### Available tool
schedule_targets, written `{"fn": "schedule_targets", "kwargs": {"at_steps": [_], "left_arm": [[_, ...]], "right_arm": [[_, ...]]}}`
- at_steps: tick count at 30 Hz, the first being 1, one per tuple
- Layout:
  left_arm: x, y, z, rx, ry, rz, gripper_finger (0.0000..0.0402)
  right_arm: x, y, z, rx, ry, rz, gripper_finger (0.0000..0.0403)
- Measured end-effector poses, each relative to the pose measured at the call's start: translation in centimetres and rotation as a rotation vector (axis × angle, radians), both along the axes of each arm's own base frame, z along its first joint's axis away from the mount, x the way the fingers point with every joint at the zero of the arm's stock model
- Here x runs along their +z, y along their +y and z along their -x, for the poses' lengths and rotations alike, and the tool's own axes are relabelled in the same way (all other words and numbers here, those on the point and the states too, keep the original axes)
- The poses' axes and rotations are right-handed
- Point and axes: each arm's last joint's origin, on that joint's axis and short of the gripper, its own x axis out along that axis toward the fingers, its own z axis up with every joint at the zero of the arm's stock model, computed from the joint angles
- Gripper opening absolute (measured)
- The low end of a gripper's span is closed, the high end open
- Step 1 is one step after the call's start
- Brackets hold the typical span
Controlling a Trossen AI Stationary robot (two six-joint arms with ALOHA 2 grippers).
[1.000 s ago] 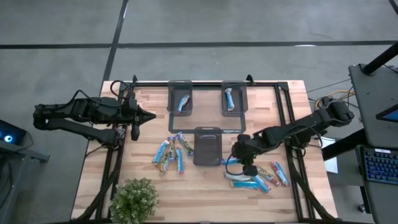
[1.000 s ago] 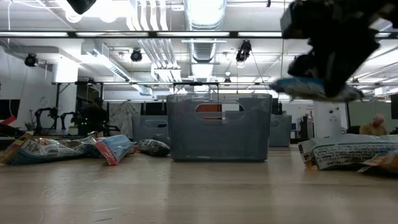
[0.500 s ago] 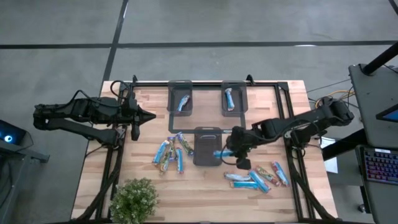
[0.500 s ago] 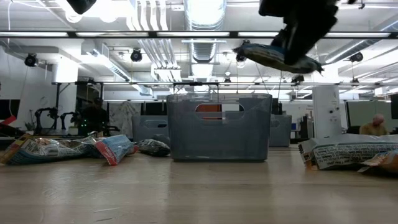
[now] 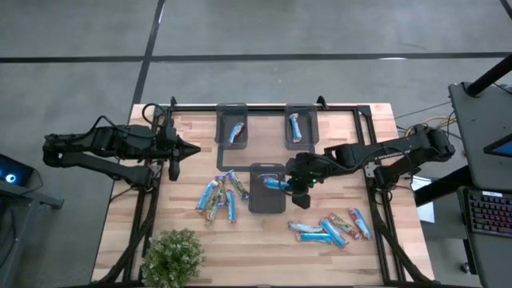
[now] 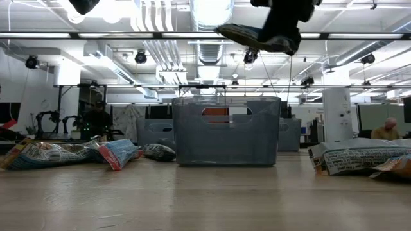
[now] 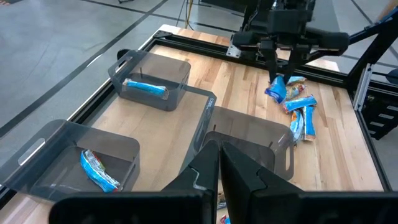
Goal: Pick and place Granola Bars by type
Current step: Put the blue granola bar into the bottom black bin
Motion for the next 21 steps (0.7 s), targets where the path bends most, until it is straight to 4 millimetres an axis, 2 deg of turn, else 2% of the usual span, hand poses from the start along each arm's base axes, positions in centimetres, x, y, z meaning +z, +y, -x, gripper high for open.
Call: {"fn": "schedule_targets", "kwargs": {"at_steps": [5,13,21], "left_arm": [[0.0,0.0,0.0,0.0,0.0,0.0,0.0],[0.0,0.0,-0.1,0.0,0.004,0.0,0.0],[-0.3,-0.1,-0.6,0.0,0.024,-0.002,0.0]], "right_arm": [[-0.4,0.1,-0.7,-0.106,-0.034,-0.106,0.0063],[-2.3,0.3,-2.3,-0.227,0.024,-0.202,0.0063],[-4.3,-0.6,-4.0,-0.476,0.079,-0.381,0.0063]]}}
